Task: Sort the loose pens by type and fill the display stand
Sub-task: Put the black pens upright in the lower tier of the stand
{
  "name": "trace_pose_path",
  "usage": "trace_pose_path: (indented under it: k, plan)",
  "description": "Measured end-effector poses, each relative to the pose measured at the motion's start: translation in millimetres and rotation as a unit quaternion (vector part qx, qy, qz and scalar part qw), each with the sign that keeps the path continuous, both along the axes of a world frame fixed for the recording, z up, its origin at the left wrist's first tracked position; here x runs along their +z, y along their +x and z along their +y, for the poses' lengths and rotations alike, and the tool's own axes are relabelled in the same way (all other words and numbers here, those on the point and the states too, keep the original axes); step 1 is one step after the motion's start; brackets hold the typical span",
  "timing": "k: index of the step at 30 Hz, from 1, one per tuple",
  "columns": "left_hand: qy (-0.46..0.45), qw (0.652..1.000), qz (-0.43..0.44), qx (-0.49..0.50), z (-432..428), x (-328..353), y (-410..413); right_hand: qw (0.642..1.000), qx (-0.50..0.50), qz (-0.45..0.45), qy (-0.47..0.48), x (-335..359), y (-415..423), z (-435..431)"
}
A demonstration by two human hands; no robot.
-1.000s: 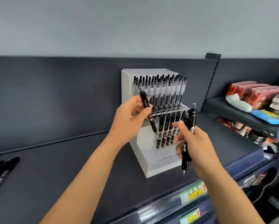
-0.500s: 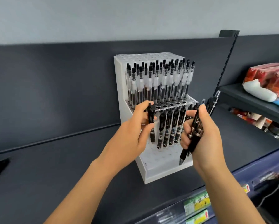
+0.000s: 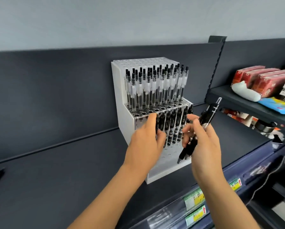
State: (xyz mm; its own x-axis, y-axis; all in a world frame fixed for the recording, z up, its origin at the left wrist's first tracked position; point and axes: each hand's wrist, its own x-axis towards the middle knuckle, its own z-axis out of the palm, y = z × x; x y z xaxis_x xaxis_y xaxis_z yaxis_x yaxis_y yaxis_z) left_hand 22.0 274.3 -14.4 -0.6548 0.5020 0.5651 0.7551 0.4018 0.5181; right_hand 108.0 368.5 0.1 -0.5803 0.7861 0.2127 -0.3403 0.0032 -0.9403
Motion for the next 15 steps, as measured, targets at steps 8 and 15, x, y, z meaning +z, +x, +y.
trace_pose_path:
  k: [8,15]
  plan:
    - [0.046,0.997,-0.006,0.063,-0.6,5.6,16.6,0.996,0.049,0.037,-0.063,10.4,14.4,2.4]
    - [-0.015,0.994,-0.004,0.107,-3.4,9.0,13.4,0.991,0.137,0.005,0.003,15.6,14.5,10.2]
